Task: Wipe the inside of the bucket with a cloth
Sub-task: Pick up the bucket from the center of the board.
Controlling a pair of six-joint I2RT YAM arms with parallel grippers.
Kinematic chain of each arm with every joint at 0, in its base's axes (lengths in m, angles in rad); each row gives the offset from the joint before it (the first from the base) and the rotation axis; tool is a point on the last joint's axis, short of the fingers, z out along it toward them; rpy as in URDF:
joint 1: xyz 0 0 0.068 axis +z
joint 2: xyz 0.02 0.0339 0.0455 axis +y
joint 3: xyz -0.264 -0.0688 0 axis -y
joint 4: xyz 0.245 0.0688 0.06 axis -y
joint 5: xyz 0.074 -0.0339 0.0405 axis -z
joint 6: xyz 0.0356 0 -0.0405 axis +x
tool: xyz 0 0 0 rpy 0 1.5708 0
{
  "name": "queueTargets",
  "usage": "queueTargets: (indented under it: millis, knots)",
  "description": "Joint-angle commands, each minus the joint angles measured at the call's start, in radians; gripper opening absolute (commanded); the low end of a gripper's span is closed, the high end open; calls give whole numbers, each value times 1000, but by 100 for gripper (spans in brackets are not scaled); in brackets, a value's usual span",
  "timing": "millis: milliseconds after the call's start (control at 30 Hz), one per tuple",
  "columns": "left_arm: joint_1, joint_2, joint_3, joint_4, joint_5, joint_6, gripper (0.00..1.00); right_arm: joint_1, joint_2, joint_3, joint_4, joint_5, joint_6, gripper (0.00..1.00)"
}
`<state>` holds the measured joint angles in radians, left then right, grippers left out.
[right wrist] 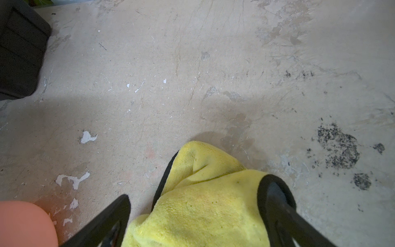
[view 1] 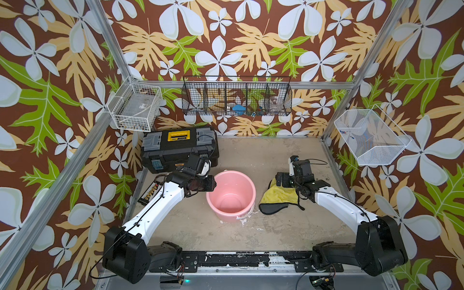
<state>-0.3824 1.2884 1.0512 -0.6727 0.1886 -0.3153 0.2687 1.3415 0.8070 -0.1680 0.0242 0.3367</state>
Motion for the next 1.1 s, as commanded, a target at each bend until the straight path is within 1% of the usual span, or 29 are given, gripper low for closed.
queueTargets:
  millis: [0,100,167,233,333,367,467,567,733,800,867,1067]
  knots:
    - [-6,5,10,-9,-32,12,26,1,10,4,-5,-12,7,100]
    - [-13,14,19,-22,-53,18,16,1,28,12,-19,-16,5,100]
    - [-13,9,20,-20,-55,21,14,1,35,19,-33,-8,0,100]
    - [-15,-1,23,-17,-60,17,7,1,47,32,-58,1,-12,100]
    - [-15,-29,27,-2,-75,7,3,1,74,53,-103,12,-22,100]
    - [-15,-45,26,9,-86,0,0,2,79,56,-116,19,-24,100]
    - [-15,-110,-1,70,-121,-24,0,6,73,46,-141,68,-25,100]
    - [-15,-159,-25,127,-146,-48,0,7,83,51,-175,65,-17,100]
    - [-15,-219,-58,199,-185,-83,0,85,72,40,-221,112,30,100]
    - [-15,-228,-59,211,-191,-87,0,113,54,20,-209,115,56,100]
    - [-15,-224,-53,207,-190,-84,0,119,55,9,-197,109,62,100]
    - [-15,-215,-49,209,-181,-76,0,136,131,31,-181,103,49,100]
